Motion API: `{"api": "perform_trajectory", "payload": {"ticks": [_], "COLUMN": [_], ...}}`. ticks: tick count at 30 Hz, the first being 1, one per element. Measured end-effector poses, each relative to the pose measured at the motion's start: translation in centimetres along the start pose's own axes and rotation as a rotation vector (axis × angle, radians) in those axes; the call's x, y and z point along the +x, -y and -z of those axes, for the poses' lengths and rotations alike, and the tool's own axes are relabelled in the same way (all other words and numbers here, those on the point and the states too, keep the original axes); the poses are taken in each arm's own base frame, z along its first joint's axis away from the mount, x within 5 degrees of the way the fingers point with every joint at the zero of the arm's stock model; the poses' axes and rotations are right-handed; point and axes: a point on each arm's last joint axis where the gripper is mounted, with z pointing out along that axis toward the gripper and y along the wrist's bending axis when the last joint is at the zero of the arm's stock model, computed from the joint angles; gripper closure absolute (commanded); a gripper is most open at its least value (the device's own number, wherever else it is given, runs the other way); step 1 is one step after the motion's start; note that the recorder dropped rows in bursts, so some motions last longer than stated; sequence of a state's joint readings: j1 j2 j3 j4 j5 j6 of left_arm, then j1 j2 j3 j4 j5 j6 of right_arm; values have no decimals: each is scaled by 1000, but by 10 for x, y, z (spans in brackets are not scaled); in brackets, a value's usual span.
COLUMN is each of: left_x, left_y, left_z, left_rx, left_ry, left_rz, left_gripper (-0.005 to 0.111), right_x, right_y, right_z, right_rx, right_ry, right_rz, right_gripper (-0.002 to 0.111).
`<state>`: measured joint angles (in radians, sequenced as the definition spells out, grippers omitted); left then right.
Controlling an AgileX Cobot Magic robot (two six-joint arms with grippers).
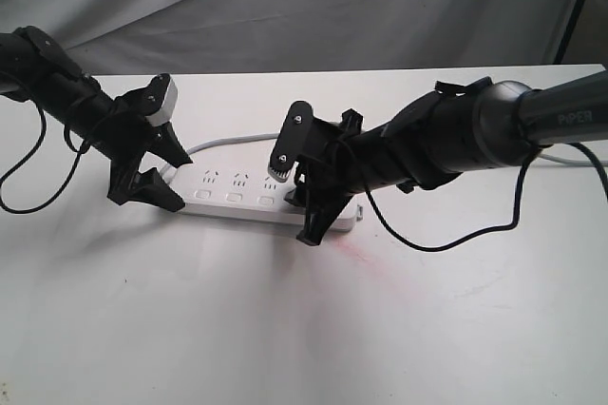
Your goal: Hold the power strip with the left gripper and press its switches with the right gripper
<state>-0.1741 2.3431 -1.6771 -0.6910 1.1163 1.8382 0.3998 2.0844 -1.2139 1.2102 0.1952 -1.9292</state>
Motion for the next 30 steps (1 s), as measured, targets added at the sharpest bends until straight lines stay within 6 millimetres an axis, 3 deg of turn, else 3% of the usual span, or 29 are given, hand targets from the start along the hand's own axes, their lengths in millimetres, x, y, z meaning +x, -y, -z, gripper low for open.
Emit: {"api": "perform_trajectory", "payload": {"ticks": [30], "left_x": [0], "left_y": [0], "left_z": [0], "left_rx": [-1], "left_ry": [2], "left_rz": [1], "left_gripper": [37], "right_x": [10], "right_y": [-6], "right_z": [-10], "right_rx": [-10], "right_ry": [-30], "right_rz": [48], "right_gripper": [64]}}
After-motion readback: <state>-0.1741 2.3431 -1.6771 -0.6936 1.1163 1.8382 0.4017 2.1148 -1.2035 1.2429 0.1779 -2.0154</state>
